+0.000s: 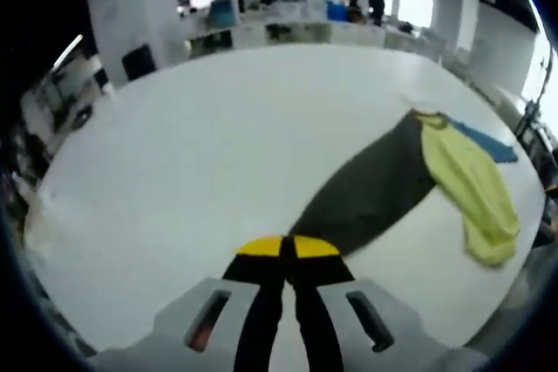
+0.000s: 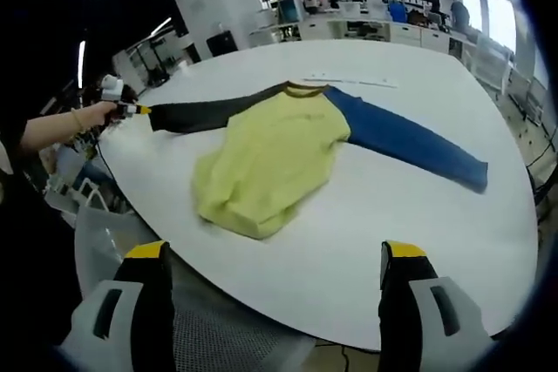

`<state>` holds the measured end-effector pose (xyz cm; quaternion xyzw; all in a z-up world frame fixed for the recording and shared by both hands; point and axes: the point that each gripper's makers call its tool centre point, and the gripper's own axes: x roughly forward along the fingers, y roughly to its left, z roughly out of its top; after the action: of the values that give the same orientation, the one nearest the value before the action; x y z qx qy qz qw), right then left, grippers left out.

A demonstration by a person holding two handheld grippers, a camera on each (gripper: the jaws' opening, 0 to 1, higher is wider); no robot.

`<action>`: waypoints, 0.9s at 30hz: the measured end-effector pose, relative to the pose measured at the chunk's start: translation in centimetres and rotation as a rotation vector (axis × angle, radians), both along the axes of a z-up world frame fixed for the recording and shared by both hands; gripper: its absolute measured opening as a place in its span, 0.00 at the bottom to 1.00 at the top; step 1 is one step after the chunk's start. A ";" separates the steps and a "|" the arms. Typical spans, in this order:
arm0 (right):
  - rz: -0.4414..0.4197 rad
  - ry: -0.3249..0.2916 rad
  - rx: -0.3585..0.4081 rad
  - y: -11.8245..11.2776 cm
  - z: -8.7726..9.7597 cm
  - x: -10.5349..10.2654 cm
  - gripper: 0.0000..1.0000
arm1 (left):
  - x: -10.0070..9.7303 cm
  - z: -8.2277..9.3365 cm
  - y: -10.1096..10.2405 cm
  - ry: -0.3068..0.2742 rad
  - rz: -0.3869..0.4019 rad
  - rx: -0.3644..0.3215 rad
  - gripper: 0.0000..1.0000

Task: Fold the garment on the visible template until the final outline fits inside the template.

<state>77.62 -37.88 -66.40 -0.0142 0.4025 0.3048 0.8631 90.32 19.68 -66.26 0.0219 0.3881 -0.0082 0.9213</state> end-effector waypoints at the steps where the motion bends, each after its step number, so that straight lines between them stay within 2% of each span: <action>1: -0.001 0.000 -0.001 0.0 0.0 0.0 0.99 | 0.0 -0.1 0.2 0.003 0.002 -0.001 0.00; 12: 0.005 0.022 -0.009 0.7 -0.7 0.0 0.99 | 0.0 -1.6 1.3 0.037 0.029 -0.020 0.00; 27: -0.013 0.039 -0.015 0.8 -1.4 0.7 0.99 | 1.0 -3.9 2.3 0.105 0.003 0.019 0.00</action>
<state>78.31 -37.12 -67.80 -0.0120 0.4217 0.2962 0.8569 91.35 21.97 -70.19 0.0294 0.4360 -0.0043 0.8994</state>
